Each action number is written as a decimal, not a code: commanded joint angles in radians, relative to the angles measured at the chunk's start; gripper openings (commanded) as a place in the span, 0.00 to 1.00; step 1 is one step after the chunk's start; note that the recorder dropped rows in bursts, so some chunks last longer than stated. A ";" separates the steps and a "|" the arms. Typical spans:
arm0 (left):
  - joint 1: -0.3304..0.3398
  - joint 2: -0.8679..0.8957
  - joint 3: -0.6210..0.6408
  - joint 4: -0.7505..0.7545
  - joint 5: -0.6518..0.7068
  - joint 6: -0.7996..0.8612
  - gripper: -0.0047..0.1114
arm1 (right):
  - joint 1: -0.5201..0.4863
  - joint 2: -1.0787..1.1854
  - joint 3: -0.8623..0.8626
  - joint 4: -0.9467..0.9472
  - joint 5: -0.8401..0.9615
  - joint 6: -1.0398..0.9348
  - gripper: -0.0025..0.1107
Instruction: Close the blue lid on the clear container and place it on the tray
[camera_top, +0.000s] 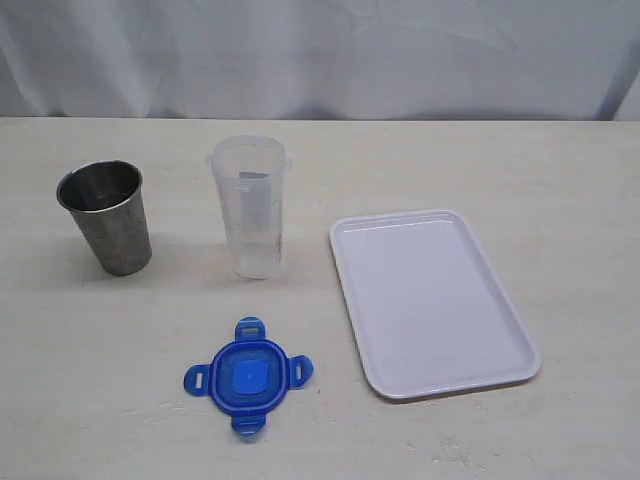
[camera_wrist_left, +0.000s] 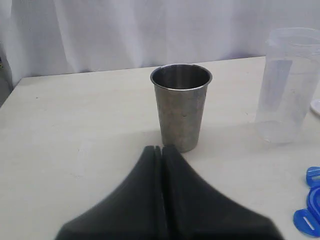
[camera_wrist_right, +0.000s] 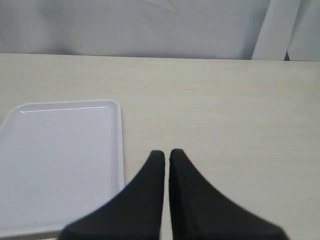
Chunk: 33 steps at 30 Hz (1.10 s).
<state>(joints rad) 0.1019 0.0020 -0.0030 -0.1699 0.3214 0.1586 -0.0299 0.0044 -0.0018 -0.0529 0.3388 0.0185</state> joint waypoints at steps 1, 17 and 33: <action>-0.008 -0.002 0.003 0.002 -0.013 -0.002 0.04 | -0.005 -0.004 0.002 -0.007 0.003 0.004 0.06; -0.008 -0.002 0.003 -0.115 -0.629 0.020 0.04 | -0.005 -0.004 0.002 -0.007 0.003 0.004 0.06; -0.008 0.665 -0.267 0.449 -0.953 -0.441 0.90 | -0.003 -0.004 0.002 -0.007 0.003 0.004 0.06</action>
<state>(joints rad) 0.1019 0.5380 -0.2617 0.1928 -0.6309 -0.2211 -0.0299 0.0044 -0.0018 -0.0529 0.3388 0.0185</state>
